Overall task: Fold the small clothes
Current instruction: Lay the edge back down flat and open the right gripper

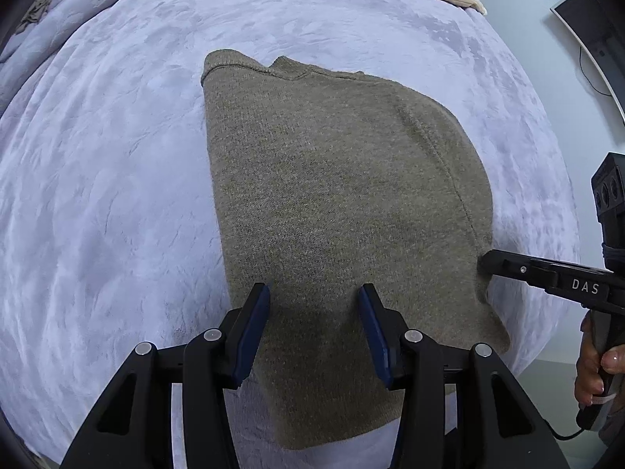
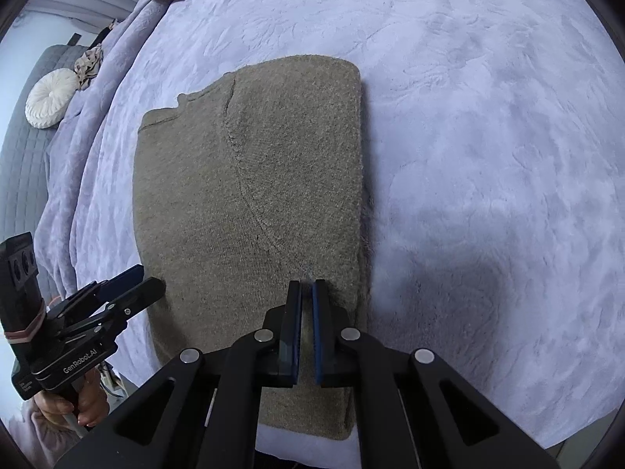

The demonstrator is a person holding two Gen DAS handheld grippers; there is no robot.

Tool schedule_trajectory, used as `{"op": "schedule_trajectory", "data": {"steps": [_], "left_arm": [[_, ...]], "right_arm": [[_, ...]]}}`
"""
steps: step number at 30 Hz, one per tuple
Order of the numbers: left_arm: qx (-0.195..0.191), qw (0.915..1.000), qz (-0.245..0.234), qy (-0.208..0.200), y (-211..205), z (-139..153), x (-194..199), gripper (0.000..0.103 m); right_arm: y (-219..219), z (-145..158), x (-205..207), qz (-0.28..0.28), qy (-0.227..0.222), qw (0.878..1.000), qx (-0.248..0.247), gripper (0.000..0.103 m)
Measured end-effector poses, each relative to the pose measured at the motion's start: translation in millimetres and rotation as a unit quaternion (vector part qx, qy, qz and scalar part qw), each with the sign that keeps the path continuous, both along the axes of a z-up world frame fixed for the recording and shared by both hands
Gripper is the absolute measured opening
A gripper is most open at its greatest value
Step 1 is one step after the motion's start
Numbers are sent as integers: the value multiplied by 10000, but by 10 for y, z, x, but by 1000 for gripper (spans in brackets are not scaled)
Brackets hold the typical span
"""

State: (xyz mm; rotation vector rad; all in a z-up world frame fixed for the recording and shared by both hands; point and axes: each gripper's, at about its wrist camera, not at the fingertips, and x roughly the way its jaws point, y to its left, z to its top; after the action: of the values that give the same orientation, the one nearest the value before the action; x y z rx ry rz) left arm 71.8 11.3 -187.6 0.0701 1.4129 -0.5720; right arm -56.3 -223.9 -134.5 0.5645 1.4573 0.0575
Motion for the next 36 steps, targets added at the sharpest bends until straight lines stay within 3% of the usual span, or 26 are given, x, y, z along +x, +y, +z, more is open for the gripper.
{"op": "schedule_trajectory", "data": {"steps": [10, 22, 23, 24, 26, 34, 35, 36], "left_arm": [[411, 9990, 53, 189, 16, 91, -117, 49], [607, 9977, -101, 287, 55, 304, -315, 49], [614, 9977, -75, 275, 68, 319, -316, 57], [616, 9978, -44, 238, 78, 340, -318, 74], [613, 9981, 34, 97, 108, 408, -319, 90], [671, 9975, 186, 98, 165, 486, -262, 93], [714, 9972, 214, 108, 175, 490, -253, 103], [739, 9969, 243, 83, 185, 499, -250, 103]], "right_arm": [[37, 154, -154, -189, 269, 9994, -96, 8], [142, 306, -247, -216, 307, 9992, -139, 8], [153, 323, -246, -209, 290, 9993, -149, 8], [167, 339, -246, -202, 276, 9993, -164, 8], [192, 360, -244, -198, 276, 9992, -186, 8], [249, 518, -196, -174, 175, 9991, -350, 9], [257, 556, -185, -170, 137, 9989, -409, 20], [268, 594, -181, -168, 105, 9987, -479, 43]]}}
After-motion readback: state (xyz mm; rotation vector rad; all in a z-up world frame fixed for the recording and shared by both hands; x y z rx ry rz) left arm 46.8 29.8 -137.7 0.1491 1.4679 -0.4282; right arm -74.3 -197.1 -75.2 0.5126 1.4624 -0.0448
